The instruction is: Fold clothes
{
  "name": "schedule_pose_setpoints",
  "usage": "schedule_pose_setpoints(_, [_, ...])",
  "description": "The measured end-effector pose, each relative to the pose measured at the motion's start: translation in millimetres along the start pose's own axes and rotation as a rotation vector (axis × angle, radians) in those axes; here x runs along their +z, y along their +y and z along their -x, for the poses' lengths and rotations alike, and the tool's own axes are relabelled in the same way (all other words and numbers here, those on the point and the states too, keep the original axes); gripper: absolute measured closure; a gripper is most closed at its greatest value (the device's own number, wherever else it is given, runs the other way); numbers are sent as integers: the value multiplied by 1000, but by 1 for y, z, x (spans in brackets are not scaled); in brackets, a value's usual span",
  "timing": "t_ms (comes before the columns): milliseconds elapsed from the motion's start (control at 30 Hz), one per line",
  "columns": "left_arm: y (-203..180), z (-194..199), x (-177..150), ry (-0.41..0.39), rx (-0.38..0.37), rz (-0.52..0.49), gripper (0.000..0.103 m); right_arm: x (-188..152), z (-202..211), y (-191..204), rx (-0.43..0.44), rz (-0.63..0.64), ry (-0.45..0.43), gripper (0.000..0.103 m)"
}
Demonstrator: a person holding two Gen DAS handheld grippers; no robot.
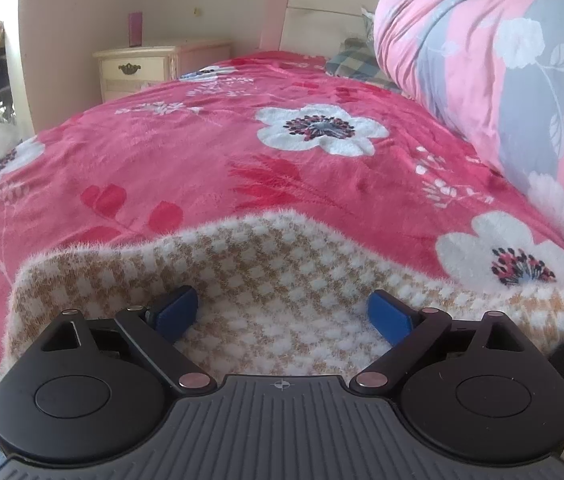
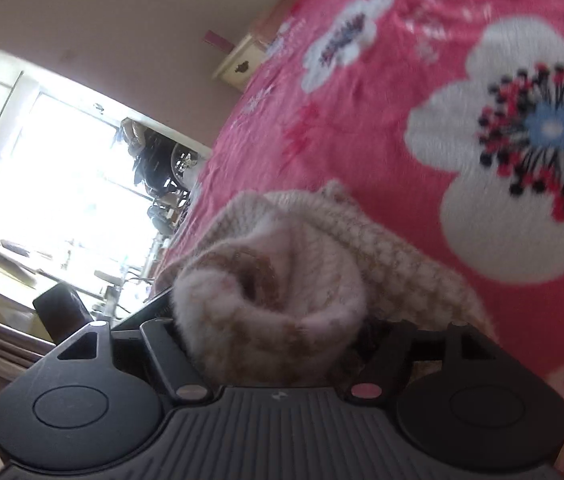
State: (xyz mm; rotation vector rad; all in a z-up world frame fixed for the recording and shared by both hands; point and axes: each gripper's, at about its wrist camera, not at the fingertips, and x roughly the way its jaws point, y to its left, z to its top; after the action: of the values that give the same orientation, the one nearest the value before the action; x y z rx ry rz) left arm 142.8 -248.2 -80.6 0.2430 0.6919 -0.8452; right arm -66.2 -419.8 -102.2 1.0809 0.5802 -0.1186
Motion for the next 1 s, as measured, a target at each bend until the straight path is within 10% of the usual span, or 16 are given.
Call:
schedule_pose_setpoints(100, [1,4,6,-29,-15,20,10,-1,10,15,2,105,-83,69])
schedule_pose_setpoints(300, [-13,-1,22,-56,-39,-8,11,-35,34,72,-149,592,-286,74])
schedule_pose_setpoints(500, [-40,-32,17,60,-13,-168,11,-8,13,-7,-164,59,-48,69])
schedule_pose_setpoints(667, [-35,-32,18,51,-28,-132,12,-8,27,14,-160,182,-132,69])
schedule_pose_setpoints(733, [-40,-37,16,71,-19,-156,10,-6,19,-3,-201,69,-57,47])
schedule_pose_setpoints(867, [-40,-38,17,77,-19,-164,9,4,47,-31,-149,-173,-1,43])
schedule_pose_setpoints(1000, [-37,-37,15,73,-26,-155,9,13,76,8,-237,67,-50,44])
